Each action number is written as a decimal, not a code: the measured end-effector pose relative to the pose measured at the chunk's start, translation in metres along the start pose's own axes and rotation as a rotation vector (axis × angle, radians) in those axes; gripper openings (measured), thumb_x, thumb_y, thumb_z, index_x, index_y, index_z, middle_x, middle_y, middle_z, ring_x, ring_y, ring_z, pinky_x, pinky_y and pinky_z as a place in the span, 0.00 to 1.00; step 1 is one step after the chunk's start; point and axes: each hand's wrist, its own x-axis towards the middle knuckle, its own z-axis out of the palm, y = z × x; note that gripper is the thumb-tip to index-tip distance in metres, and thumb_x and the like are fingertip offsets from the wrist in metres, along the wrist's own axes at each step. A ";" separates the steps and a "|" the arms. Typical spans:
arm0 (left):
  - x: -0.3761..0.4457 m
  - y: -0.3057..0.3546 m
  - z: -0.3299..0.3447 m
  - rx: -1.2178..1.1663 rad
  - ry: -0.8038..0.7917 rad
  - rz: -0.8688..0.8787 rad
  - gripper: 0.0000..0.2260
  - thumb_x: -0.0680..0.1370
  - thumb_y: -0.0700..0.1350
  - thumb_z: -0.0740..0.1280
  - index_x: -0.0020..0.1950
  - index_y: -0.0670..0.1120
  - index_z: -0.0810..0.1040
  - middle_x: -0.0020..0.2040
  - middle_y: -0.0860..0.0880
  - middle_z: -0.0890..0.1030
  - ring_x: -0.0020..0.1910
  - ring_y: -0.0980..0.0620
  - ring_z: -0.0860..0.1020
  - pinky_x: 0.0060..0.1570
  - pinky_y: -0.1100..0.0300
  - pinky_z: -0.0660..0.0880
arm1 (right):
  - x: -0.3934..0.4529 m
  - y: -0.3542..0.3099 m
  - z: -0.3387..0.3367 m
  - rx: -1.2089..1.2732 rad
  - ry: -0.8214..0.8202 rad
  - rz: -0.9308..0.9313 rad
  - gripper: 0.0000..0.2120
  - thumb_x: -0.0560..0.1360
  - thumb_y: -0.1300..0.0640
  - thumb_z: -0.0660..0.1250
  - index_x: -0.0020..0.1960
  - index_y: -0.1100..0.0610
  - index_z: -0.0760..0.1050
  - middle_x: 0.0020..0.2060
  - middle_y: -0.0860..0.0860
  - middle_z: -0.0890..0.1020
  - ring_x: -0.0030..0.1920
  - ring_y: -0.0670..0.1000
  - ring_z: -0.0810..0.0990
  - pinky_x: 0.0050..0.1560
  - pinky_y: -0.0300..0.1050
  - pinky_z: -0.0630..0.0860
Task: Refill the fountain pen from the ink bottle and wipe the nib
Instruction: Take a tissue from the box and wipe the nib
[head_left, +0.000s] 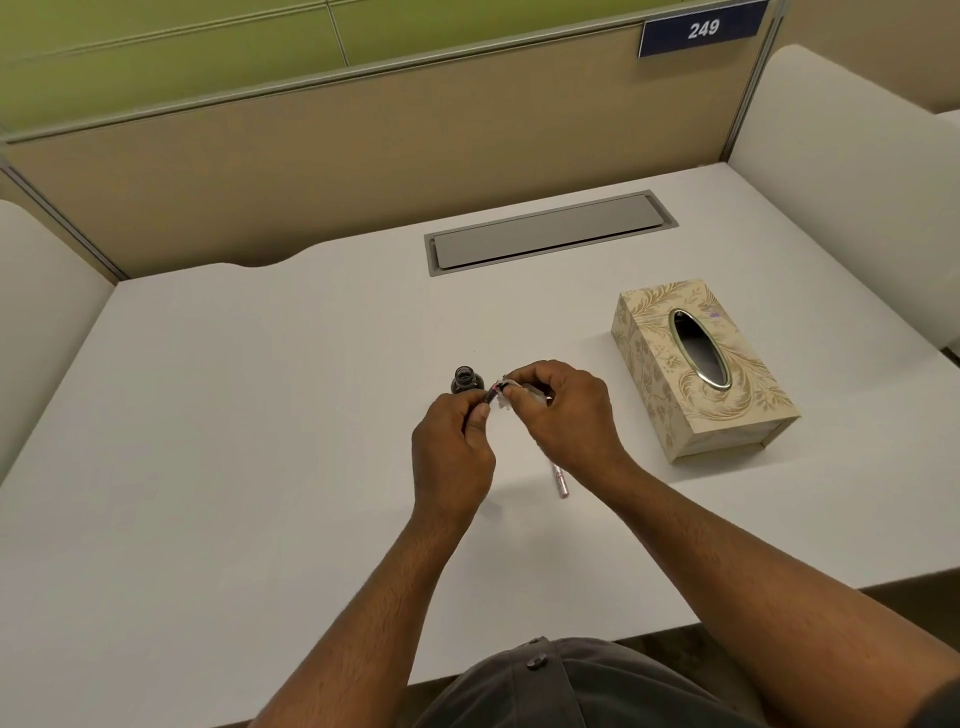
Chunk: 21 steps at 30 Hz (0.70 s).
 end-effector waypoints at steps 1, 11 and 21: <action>0.000 0.001 0.000 0.014 0.003 0.021 0.08 0.79 0.40 0.64 0.54 0.43 0.81 0.47 0.50 0.82 0.45 0.56 0.77 0.44 0.78 0.67 | 0.001 0.000 0.000 0.016 0.010 0.019 0.03 0.75 0.55 0.71 0.48 0.52 0.83 0.40 0.42 0.83 0.43 0.37 0.80 0.40 0.23 0.72; -0.001 0.003 0.003 0.024 0.023 0.004 0.08 0.79 0.40 0.65 0.55 0.43 0.81 0.48 0.50 0.82 0.45 0.58 0.76 0.44 0.79 0.66 | -0.002 -0.001 0.005 0.107 0.043 0.109 0.02 0.75 0.54 0.71 0.46 0.52 0.81 0.39 0.40 0.83 0.40 0.37 0.80 0.36 0.23 0.71; -0.001 0.004 0.003 0.050 0.059 -0.023 0.08 0.78 0.39 0.66 0.56 0.43 0.81 0.48 0.49 0.81 0.44 0.56 0.76 0.42 0.79 0.66 | 0.009 0.001 0.004 0.042 0.123 0.101 0.04 0.74 0.54 0.72 0.45 0.53 0.82 0.43 0.45 0.82 0.41 0.38 0.79 0.35 0.24 0.70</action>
